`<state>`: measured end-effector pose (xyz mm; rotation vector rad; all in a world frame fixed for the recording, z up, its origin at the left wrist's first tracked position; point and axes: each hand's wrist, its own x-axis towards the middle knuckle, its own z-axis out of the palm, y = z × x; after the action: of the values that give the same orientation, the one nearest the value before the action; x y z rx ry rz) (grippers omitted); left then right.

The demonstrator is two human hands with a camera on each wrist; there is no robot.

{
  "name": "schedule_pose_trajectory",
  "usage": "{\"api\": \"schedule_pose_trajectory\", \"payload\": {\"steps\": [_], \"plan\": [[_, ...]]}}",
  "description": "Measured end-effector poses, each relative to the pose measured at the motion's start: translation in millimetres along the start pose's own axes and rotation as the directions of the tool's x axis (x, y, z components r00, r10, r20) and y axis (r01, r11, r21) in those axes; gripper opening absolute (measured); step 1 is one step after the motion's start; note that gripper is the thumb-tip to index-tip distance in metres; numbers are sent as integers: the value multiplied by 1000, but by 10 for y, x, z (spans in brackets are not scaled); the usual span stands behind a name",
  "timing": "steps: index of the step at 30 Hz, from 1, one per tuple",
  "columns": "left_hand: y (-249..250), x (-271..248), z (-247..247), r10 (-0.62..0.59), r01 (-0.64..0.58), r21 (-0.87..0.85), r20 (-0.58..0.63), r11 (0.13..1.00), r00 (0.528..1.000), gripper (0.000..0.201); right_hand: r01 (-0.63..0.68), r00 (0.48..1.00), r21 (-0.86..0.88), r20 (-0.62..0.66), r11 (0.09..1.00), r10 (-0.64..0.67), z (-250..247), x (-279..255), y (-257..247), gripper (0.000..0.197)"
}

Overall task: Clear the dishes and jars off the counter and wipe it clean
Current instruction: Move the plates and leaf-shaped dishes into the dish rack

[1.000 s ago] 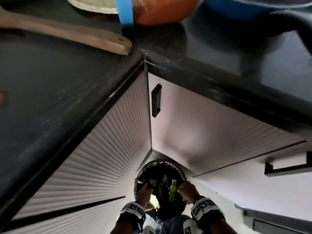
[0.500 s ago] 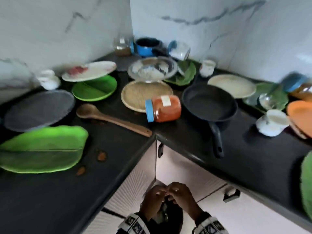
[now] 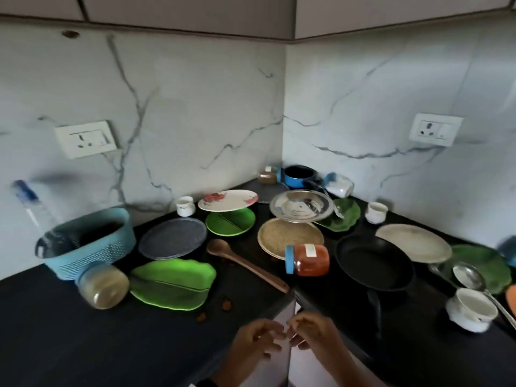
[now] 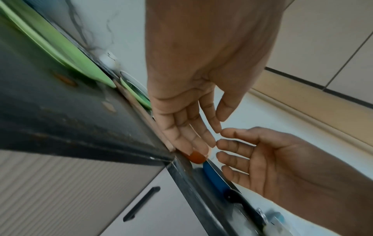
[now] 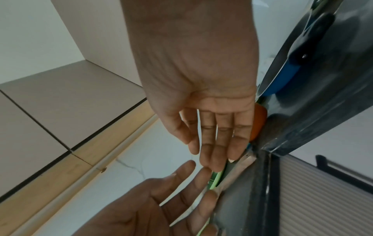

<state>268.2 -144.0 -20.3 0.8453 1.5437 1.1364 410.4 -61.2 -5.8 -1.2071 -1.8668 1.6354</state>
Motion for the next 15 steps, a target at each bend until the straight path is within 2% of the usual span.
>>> {"api": "schedule_pose_trajectory", "payload": {"steps": [5, 8, 12, 14, 15], "plan": [[79, 6, -291, -45, 42, -46, -76, 998, 996, 19, 6, 999, 59, 40, 998, -9, 18, 139, -213, 12], [193, 170, -447, -33, 24, -74, -129, 997, 991, 21, 24, 999, 131, -35, 991, -20, -116, 297, -392, 15], [461, 559, -625, 23, -43, -145, -140, 989, 990, 20, 59, 982, 281, -190, 958, -5, -455, 815, -728, 14], [600, 810, -718, 52, -77, -193, -135, 978, 989, 20, 90, 964, 393, -264, 915, 19, -642, 1179, -901, 9], [672, 918, -762, 58, -86, -211, -133, 974, 989, 20, 71, 959, 487, -274, 870, 76, -734, 1366, -962, 9]]}}
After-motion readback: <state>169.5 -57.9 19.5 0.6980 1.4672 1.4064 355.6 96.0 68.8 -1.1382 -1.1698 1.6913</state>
